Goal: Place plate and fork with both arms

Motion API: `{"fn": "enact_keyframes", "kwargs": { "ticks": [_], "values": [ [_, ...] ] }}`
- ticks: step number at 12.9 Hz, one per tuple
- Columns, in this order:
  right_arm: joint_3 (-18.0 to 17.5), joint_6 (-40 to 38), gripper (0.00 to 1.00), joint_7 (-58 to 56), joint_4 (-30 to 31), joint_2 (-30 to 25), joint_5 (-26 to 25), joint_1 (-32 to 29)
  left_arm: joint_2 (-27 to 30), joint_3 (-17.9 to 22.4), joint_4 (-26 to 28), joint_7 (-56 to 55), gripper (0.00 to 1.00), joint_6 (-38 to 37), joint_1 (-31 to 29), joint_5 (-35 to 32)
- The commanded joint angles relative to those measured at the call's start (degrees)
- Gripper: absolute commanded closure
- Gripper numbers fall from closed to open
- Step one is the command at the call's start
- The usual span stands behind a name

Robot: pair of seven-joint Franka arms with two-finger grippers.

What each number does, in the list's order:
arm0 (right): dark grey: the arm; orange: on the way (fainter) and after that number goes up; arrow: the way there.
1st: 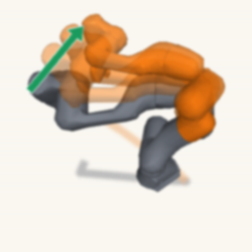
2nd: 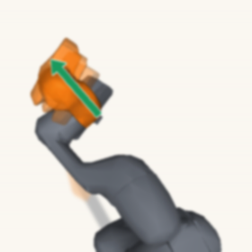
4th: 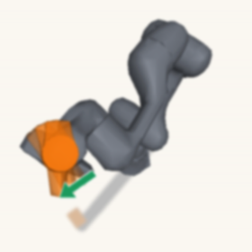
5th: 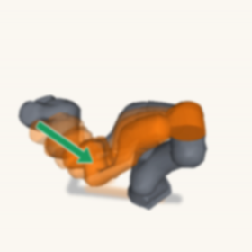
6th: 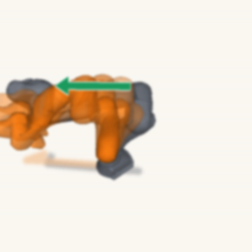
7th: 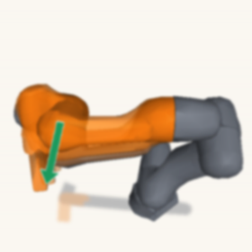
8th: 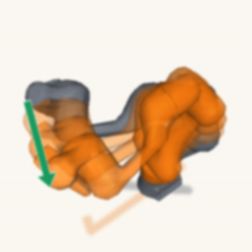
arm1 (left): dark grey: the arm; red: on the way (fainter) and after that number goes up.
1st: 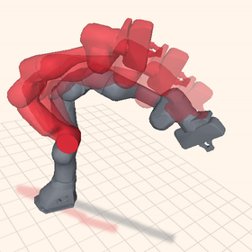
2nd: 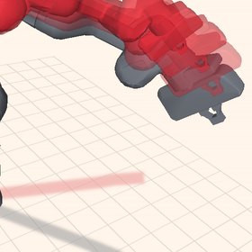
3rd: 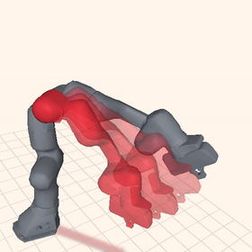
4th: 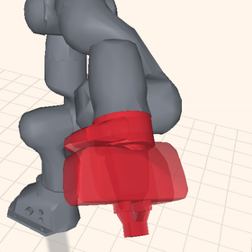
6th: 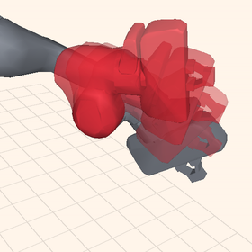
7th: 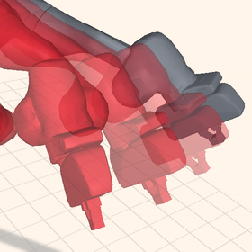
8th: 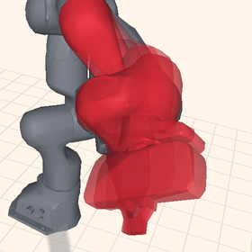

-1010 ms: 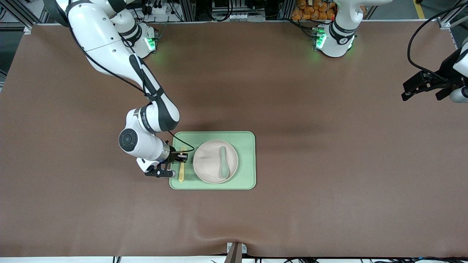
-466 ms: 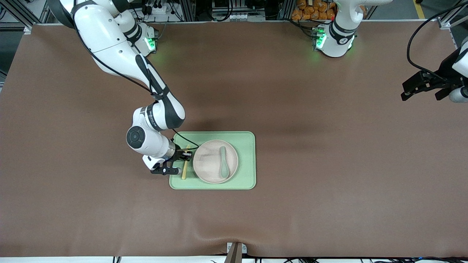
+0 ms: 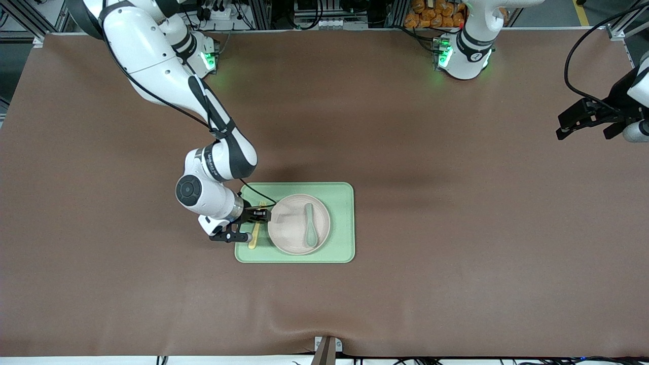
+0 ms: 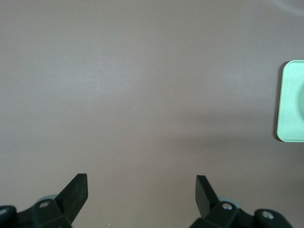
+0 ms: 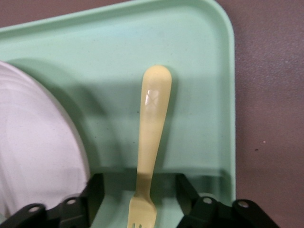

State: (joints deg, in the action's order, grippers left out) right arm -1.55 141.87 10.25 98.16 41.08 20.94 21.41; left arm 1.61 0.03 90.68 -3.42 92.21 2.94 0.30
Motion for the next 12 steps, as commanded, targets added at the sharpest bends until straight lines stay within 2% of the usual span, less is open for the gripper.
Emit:
{"fn": "enact_keyframes", "kwargs": {
  "ticks": [1,4,7,12],
  "values": [
    [0.4,-2.6,0.0,-1.5,0.7,-2.1,1.0,-0.8,0.1,-0.3,-0.7,1.0,0.0,-0.8,-0.5,1.0],
    [0.5,-10.0,0.0,-1.6,-1.1,-5.7,0.3,-3.5,0.1,-0.3,-0.7,0.9,0.0,-0.8,-0.5,1.0],
    [0.7,-12.8,0.0,-4.4,-1.1,-8.6,-0.5,-5.6,0.1,-0.3,-0.7,0.9,0.0,-0.8,-0.5,1.0],
    [1.2,-18.6,0.0,-6.0,-1.2,-14.6,-11.3,-12.3,0.1,-0.3,-0.8,0.7,0.0,-0.8,-0.2,1.0]
  ]
}}
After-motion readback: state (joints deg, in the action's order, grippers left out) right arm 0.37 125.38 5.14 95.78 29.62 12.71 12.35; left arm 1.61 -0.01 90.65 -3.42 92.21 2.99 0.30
